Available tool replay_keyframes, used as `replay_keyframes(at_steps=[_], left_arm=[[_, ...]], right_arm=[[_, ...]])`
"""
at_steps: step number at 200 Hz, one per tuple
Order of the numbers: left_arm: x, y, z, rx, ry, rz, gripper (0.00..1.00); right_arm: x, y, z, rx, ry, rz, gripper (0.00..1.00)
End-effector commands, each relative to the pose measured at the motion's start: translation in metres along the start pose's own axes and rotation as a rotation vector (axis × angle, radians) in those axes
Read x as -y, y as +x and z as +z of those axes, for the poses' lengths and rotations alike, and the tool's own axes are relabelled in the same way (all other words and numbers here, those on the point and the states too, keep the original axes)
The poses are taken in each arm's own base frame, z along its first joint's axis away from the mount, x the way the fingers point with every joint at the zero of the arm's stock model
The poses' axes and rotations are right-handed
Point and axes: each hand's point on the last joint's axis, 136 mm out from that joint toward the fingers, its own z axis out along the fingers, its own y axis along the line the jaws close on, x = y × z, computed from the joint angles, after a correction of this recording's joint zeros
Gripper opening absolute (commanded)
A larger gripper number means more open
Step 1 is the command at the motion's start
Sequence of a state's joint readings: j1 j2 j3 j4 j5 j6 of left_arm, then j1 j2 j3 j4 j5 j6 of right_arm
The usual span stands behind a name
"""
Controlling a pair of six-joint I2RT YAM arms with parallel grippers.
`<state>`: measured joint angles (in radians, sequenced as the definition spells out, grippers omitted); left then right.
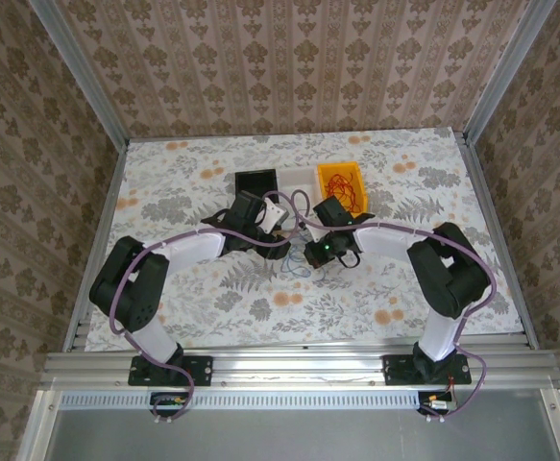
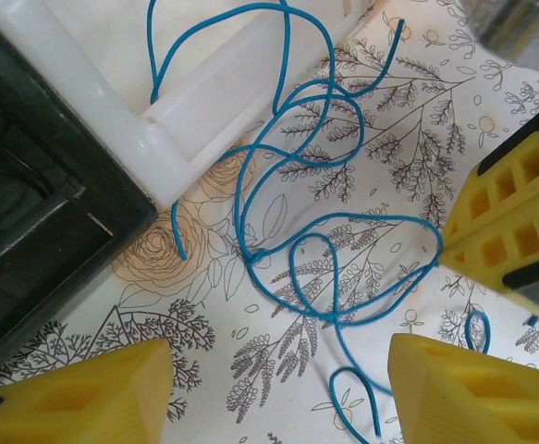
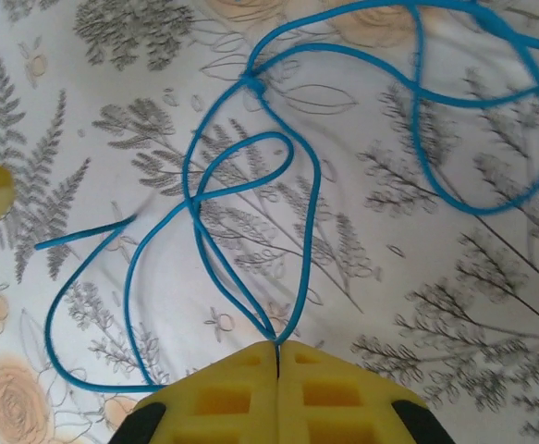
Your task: Untangle the cables
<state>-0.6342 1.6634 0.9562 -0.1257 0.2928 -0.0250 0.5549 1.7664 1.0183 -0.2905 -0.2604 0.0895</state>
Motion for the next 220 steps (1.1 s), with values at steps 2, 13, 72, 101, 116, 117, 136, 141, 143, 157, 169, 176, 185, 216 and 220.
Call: replay_keyframes(at_steps=[2,13,72,101,116,117,136,141,143,157,169,176,185,216,220], left_arm=[[0.005,-0.008,0.002,0.023,0.027,0.013,0.63],[0.006,-0.010,0.003,0.029,0.031,0.016,0.63],[0.014,-0.018,0.016,0.021,0.068,0.034,0.63],[0.018,-0.021,0.020,0.019,0.086,0.039,0.63],[0.021,-0.022,0.022,0.014,0.093,0.048,0.63],[0.021,-0.022,0.023,0.014,0.093,0.049,0.63],[0.025,-0.030,0.026,0.027,0.104,0.067,0.63],[0.026,-0.033,0.027,0.031,0.107,0.072,0.63],[0.027,-0.035,0.027,0.034,0.108,0.073,0.63],[0.028,-0.047,0.030,0.060,0.123,0.065,0.63],[0.032,-0.062,0.033,0.093,0.144,0.057,0.63],[0.035,-0.070,0.034,0.106,0.162,0.054,0.63],[0.039,-0.077,0.038,0.111,0.179,0.057,0.63],[0.045,-0.086,0.054,0.087,0.177,0.094,0.63],[0.045,-0.087,0.056,0.088,0.170,0.095,0.64]], right_arm=[[0.015,-0.004,-0.029,0.094,0.116,0.015,0.00],[0.025,-0.006,-0.043,0.149,0.163,0.051,0.00],[0.082,-0.004,-0.116,0.406,0.331,0.323,0.00],[0.103,0.015,-0.127,0.410,0.399,0.409,0.00],[0.107,0.025,-0.124,0.382,0.406,0.434,0.00],[0.107,0.026,-0.124,0.380,0.407,0.437,0.00],[0.109,0.032,-0.119,0.369,0.396,0.464,0.00],[0.109,0.033,-0.118,0.369,0.391,0.469,0.00],[0.109,0.034,-0.117,0.366,0.391,0.471,0.00],[0.108,0.033,-0.113,0.365,0.378,0.475,0.00],[0.108,0.032,-0.108,0.355,0.370,0.479,0.00],[0.108,0.032,-0.105,0.349,0.364,0.480,0.00],[0.108,0.032,-0.103,0.342,0.359,0.480,0.00],[0.120,0.046,-0.101,0.302,0.421,0.526,0.00],[0.125,0.052,-0.103,0.290,0.455,0.550,0.00]])
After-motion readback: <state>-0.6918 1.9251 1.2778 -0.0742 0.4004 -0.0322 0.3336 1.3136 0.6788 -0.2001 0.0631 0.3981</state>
